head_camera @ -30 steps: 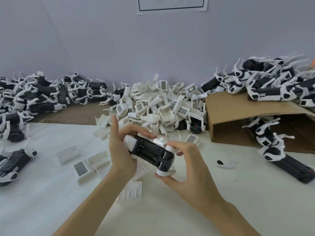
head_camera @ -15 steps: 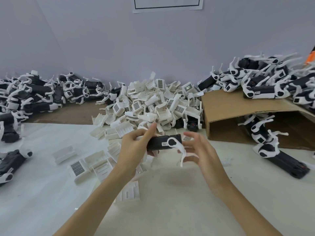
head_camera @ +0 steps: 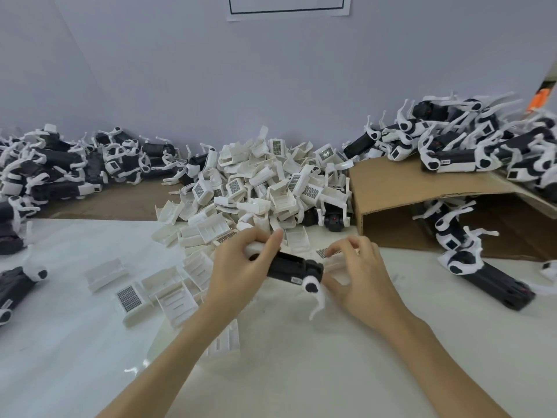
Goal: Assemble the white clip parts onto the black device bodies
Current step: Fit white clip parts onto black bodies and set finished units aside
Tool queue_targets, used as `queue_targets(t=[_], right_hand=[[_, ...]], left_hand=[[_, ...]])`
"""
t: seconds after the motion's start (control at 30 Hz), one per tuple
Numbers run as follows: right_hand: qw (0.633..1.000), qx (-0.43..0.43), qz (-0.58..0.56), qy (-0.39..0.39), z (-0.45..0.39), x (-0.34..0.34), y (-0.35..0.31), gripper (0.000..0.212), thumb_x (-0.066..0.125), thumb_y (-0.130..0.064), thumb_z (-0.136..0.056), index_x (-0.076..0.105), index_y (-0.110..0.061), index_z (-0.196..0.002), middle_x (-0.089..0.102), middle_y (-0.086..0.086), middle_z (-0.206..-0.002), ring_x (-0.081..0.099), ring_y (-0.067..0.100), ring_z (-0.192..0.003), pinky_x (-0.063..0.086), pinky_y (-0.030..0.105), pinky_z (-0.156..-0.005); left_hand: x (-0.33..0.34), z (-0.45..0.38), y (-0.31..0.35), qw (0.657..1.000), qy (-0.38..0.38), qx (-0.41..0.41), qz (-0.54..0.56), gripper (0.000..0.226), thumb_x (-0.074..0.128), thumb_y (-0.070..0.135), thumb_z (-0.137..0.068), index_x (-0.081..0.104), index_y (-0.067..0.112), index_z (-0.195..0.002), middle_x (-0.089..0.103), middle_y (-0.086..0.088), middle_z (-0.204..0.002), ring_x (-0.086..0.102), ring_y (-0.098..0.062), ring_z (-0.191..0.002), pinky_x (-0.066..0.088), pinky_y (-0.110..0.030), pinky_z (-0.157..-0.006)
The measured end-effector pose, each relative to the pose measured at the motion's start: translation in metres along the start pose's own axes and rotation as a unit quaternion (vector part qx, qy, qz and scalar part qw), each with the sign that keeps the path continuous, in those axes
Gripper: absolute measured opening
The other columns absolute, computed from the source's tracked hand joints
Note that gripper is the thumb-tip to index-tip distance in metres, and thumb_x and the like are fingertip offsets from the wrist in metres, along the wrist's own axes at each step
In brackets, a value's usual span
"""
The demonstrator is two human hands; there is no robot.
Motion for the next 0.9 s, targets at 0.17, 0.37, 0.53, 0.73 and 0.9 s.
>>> queue_targets(t=[0.17, 0.37, 0.53, 0.73, 0.9], right_hand=[[0.993, 0.045, -0.104, 0.025, 0.0, -0.003, -0.002, 0.03, 0.073, -0.03, -0.095, 0.059, -0.022, -0.12, 0.059, -0.006, -0.12, 0.053, 0.015, -0.115, 0.046, 0.034, -0.098], [0.899, 0.154, -0.404, 0.07, -0.001, -0.01, -0.009, 0.024, 0.071, -0.024, -0.099, 0.062, -0.029, -0.121, 0.074, -0.005, -0.113, 0.072, 0.006, -0.104, 0.057, 0.031, -0.099], [0.856, 0.128, -0.5, 0.004, 0.002, -0.007, -0.023, 0.032, 0.075, -0.027, -0.095, 0.065, -0.025, -0.124, 0.076, 0.001, -0.115, 0.075, 0.018, -0.107, 0.059, 0.033, -0.095], [0.845, 0.153, -0.511, -0.016, 0.006, 0.002, -0.032, 0.029, 0.077, -0.023, -0.095, 0.067, -0.033, -0.121, 0.077, -0.007, -0.113, 0.075, 0.015, -0.107, 0.061, 0.04, -0.091], [0.77, 0.232, -0.594, -0.006, 0.003, 0.006, -0.031, 0.026, 0.072, -0.015, -0.096, 0.068, -0.022, -0.122, 0.077, 0.015, -0.112, 0.075, 0.029, -0.108, 0.062, 0.052, -0.088]], left_hand=[[0.009, 0.007, 0.003, 0.996, -0.012, 0.065, -0.056, 0.023, 0.068, 0.048, -0.097, 0.07, 0.034, -0.078, 0.071, 0.014, -0.082, 0.068, -0.012, -0.087, 0.046, -0.019, -0.074], [0.008, 0.004, 0.003, 0.987, -0.082, 0.11, -0.082, 0.027, 0.06, 0.052, -0.101, 0.079, 0.033, -0.098, 0.069, 0.014, -0.1, 0.066, -0.012, -0.103, 0.044, -0.015, -0.086], [0.008, 0.007, 0.006, 0.978, -0.13, 0.145, -0.071, 0.025, 0.061, 0.04, -0.105, 0.078, 0.038, -0.123, 0.065, 0.014, -0.107, 0.066, -0.017, -0.106, 0.046, -0.02, -0.092], [0.01, 0.007, 0.006, 0.975, -0.127, 0.167, -0.079, 0.017, 0.063, 0.027, -0.106, 0.079, 0.025, -0.11, 0.07, 0.01, -0.104, 0.066, -0.016, -0.105, 0.05, -0.028, -0.09], [0.012, 0.007, 0.005, 0.977, -0.096, 0.168, -0.093, 0.014, 0.063, 0.029, -0.105, 0.075, 0.025, -0.099, 0.07, 0.011, -0.094, 0.066, -0.015, -0.093, 0.05, -0.025, -0.081]])
Point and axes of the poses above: each hand's wrist, its own z-axis away from the middle knuckle, its own x-axis out of the palm, y = z × x, the point moved 3 cm from there along -z, towards the middle knuckle
